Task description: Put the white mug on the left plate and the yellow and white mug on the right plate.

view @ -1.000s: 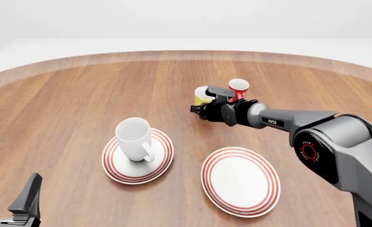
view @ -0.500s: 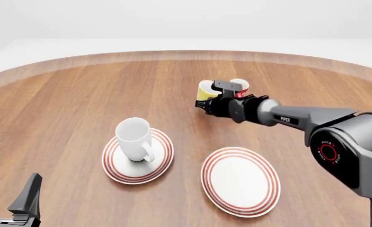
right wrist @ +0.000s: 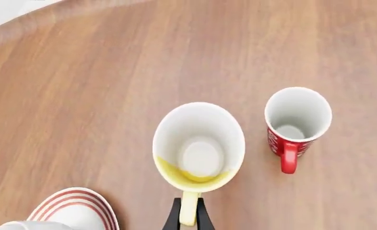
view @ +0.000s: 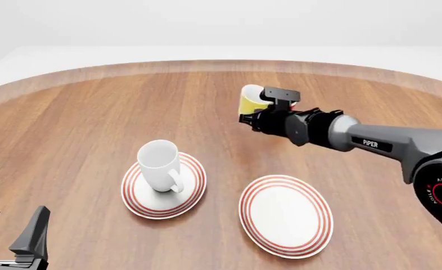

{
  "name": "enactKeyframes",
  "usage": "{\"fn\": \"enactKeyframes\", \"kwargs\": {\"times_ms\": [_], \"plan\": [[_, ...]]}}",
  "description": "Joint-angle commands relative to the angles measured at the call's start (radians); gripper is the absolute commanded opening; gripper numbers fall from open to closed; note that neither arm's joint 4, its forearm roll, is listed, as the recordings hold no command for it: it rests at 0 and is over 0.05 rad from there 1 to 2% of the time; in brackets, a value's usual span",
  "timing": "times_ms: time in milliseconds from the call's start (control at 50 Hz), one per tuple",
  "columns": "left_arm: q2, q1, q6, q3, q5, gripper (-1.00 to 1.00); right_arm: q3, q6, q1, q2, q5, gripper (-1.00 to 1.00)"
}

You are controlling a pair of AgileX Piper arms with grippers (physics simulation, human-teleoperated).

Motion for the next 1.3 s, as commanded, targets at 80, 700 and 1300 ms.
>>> {"fn": "enactKeyframes", "kwargs": {"times_ms": [80,700,1300], "plan": [[0.000,0.000,0.000,0.000,0.000,1.00,0.124,-0.037,0.005,-0.137,-0.030,-1.00],[0.000,0.000,0.000,0.000,0.000,1.00,0.387,-0.107,0.005,-0.459,-0.026,-1.00],[0.000,0.000,0.000,0.000,0.000,1.00,0.581,-0.129,0.014,-0.756,0.053,-1.00]]}}
